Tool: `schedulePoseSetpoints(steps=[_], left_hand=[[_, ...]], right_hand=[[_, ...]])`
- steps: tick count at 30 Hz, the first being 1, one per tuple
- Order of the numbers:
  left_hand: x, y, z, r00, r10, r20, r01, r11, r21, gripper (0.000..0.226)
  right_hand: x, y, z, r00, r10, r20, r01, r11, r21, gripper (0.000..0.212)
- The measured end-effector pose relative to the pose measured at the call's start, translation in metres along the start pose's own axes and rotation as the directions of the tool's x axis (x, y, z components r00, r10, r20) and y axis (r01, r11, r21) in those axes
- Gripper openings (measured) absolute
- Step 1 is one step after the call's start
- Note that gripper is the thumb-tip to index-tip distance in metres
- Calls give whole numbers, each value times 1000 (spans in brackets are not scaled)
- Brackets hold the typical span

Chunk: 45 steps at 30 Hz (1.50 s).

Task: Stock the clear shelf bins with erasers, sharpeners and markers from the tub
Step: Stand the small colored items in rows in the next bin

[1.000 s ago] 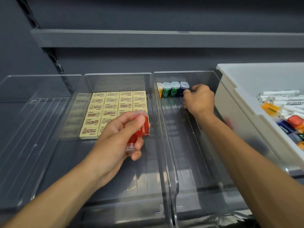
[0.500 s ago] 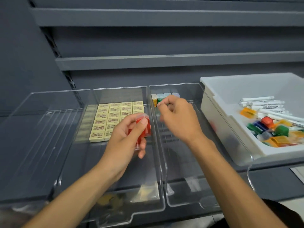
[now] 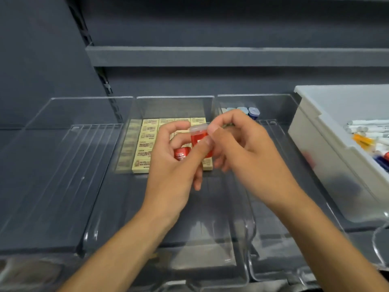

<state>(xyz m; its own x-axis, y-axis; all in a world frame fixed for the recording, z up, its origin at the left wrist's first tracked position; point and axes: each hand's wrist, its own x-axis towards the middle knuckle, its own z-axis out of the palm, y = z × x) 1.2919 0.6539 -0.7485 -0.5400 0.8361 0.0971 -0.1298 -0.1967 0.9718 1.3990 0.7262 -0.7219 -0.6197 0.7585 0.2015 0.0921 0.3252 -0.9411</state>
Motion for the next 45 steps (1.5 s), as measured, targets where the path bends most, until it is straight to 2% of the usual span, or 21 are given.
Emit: schedulePoseSetpoints(steps=[2,6,10,16,21,25,28,30,34,36,40,45], left_hand=[[1,-3,1,999,-37,-32,35,998,-56,45],[-2,-7,2,998,-63,-28,60,995,-81,33],[-3,-7,4,999,-20,29,22,997,-75,21],[2,-5,-1,998,-20,64,21,1000,-16,44],[2,-11,-2,993,-107,46,110,992,-64,41],[3,-20,2,992,-99,84,102,994,-30,38],[5,-18,10,991,-56,120,60,998,-25,34],[9,-13,15,990,10,142,-14,1000,26,26],[18,6,22,972,137,190,-166,975,149,26],[19,11,25,965,144,219,-187,964,187,28],[28,7,34,950,141,277,-202,957,207,30],[50,-2,51,924,200,325,-294,916,273,29]], right_hand=[[3,0,2,1000,15,2,-15,1000,4,10],[2,5,2,997,62,35,-61,998,-13,12],[3,4,-4,997,70,35,-70,998,7,14],[3,-3,-15,996,90,-7,-90,995,41,26],[3,3,-27,981,189,-43,-189,982,1,23],[5,9,-42,968,185,-170,-189,982,-13,20],[17,18,-59,936,200,-291,-206,979,12,19],[28,25,-71,899,269,-346,-258,963,79,18],[48,40,-84,819,460,-342,-338,870,359,18],[56,49,-88,802,506,-318,-371,839,399,22],[68,73,-90,799,519,-304,-401,837,373,20],[87,100,-84,789,383,-480,-350,923,162,28]])
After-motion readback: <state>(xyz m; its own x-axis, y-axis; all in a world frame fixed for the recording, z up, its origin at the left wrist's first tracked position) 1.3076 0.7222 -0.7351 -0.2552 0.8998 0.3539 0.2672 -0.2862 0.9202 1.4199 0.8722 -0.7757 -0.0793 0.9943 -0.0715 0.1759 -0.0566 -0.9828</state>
